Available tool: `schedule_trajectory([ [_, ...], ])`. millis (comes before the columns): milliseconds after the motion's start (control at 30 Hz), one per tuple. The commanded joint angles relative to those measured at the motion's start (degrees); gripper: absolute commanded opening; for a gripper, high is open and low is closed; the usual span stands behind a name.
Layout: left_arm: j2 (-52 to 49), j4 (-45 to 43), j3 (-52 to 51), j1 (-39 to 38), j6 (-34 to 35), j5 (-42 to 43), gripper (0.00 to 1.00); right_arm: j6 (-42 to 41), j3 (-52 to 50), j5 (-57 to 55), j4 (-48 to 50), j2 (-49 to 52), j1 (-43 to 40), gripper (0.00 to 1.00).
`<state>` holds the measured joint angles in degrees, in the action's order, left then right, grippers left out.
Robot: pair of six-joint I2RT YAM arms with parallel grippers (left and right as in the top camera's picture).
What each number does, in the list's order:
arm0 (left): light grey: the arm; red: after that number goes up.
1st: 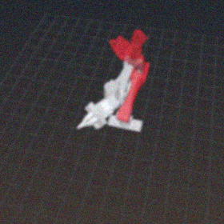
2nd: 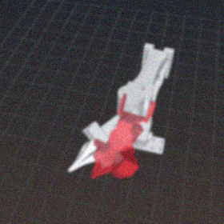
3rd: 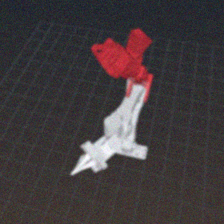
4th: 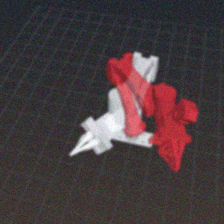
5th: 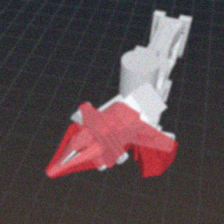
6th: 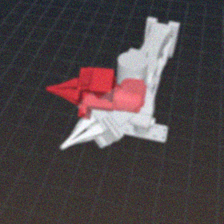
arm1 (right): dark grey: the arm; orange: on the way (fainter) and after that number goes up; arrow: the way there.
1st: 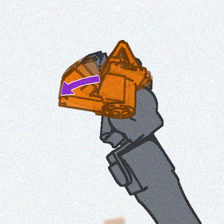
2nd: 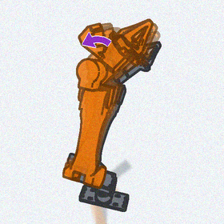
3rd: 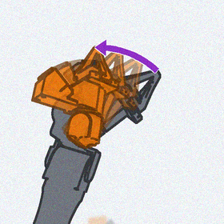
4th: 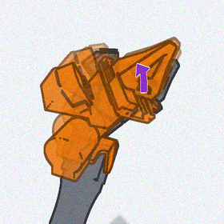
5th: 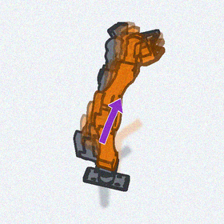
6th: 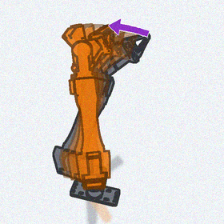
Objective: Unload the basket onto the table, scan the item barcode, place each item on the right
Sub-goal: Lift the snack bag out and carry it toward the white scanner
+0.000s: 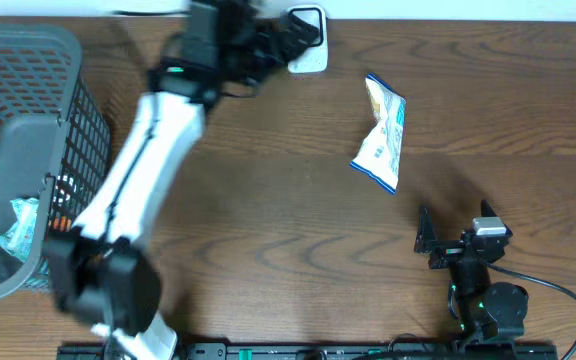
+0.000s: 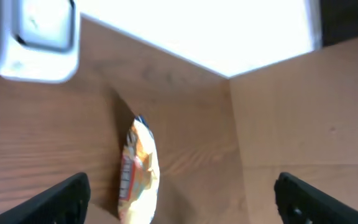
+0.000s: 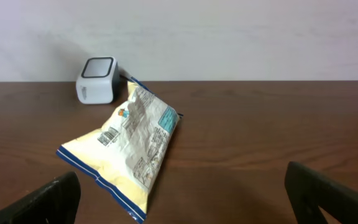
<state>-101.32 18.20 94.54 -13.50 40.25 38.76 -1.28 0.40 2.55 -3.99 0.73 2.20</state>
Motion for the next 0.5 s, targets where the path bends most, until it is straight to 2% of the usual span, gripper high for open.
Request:
schedule_trajectory([
  [0,4.5,3.8,1.5,1.9,-6.8,1.0,0.68,-0.8,-0.1,-0.5,-0.3,-0.2,-0.3,0.99],
  [100,5.6,7.2,1.5,1.6,-7.5,0.7,0.46,-0.8,-0.1,-0.5,-0.2,-0.2,-0.3,0.99],
  [200,5.0,8.8,1.2,-0.1,-7.5,0.6,0.29,-0.8,-0.1,-0.5,-0.2,-0.2,-0.3,0.99],
  [267,4.1,8.7,1.1,-2.1,-7.5,0.6,0.12,-0.8,-0.1,-0.5,-0.2,-0.2,-0.3,0.99],
  [300,3.5,8.7,1.1,-3.0,-7.4,0.1,0.08,-0.8,-0.1,-0.5,-0.2,-0.2,-0.3,0.99],
  [467,-0.8,8.5,1.0,-10.4,-7.4,-8.0,0.08,-0.8,-0.1,-0.5,-0.3,-0.2,-0.3,0.99],
])
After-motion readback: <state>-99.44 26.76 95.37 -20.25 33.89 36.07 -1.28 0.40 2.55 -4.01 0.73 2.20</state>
